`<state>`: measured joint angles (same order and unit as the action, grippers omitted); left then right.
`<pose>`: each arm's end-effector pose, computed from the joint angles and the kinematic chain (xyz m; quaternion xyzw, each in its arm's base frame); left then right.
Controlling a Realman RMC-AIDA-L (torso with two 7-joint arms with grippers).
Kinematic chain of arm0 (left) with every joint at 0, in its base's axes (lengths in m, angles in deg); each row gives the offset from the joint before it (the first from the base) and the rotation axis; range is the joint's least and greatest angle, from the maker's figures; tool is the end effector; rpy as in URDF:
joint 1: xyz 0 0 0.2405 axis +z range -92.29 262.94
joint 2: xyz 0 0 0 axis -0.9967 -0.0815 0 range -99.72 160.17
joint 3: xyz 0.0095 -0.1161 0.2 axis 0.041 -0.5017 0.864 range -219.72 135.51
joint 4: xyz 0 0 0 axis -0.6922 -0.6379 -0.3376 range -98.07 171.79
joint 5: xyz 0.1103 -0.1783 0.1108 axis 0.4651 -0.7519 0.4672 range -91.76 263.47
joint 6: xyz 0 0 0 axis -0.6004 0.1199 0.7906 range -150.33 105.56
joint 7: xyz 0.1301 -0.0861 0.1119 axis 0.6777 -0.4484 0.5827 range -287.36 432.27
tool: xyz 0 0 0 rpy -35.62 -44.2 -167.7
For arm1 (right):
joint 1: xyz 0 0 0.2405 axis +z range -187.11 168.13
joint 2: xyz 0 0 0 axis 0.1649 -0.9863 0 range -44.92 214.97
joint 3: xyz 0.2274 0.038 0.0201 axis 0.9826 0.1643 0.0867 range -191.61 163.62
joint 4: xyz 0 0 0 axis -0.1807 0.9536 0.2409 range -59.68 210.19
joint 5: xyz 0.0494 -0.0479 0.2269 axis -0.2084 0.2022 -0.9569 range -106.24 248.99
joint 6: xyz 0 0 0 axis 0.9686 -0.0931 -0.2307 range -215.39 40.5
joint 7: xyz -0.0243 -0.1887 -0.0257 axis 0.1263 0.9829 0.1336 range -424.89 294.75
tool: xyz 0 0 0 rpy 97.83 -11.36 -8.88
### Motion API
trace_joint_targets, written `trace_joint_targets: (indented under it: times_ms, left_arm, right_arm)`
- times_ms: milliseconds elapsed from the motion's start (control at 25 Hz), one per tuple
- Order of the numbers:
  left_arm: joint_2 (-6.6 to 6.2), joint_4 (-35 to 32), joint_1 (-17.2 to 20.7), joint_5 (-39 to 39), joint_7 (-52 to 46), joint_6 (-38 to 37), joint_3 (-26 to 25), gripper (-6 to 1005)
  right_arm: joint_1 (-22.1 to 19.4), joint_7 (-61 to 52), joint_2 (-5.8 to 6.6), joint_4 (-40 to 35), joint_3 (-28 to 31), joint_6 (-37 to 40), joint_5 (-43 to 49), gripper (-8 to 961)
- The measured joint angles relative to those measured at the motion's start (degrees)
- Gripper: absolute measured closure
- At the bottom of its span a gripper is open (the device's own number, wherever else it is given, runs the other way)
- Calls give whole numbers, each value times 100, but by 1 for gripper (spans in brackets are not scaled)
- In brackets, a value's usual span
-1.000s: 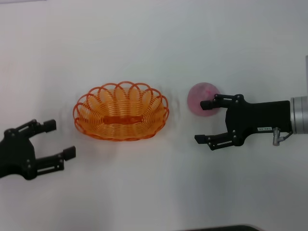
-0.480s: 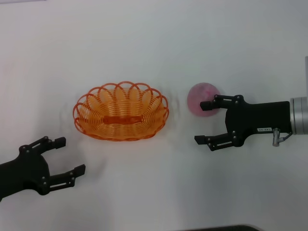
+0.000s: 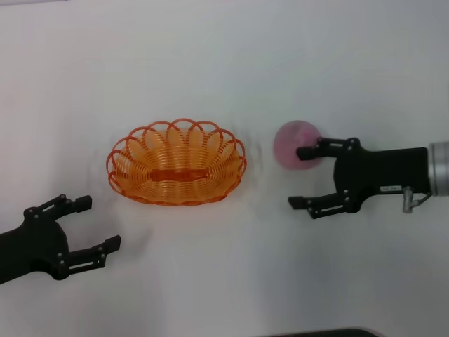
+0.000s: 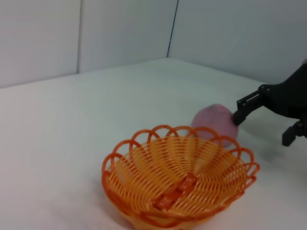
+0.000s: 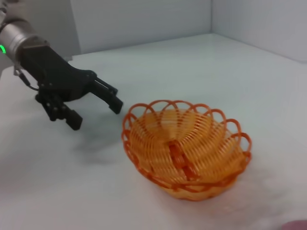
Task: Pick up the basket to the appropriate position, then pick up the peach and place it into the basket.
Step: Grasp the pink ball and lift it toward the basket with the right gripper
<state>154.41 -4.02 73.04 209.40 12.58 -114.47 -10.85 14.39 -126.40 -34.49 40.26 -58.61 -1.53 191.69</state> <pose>-0.3344 0.2502 -0.0451 -0.9379 -0.2211 -0.1917 0.1862 0.2941 0.3085 -0.0631 -0.9733 0.1280 0.1483 0.1195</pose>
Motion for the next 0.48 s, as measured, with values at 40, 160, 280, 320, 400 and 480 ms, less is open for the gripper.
trace_joint_targets:
  times_ms: [40,160,280,320,400,480]
  left_arm:
    - [0,0,-4,-3,1,-14,-3,96]
    - [0,3,-10,-7,2,-20,-9,96]
    - [0,6,-17,-14,2,-22,-13,96]
    - [0,5,-20,-15,2,-22,-14,96]
    - [0,6,-25,-16,2,-24,-15,96]
    - [0,14,-28,-16,2,-26,-15,97]
  right_arm:
    - [-35,-73,2,-91,2,15,0,2]
    - [-172,-389,7,-478,8,63,0,2]
    - [-272,-513,11,-717,51,84,-2,2]
    - [-295,-520,16,-765,95,85,-2,2]
    - [-310,-521,24,-789,177,87,1,2]
    - [-312,-523,32,-790,217,87,2,2]
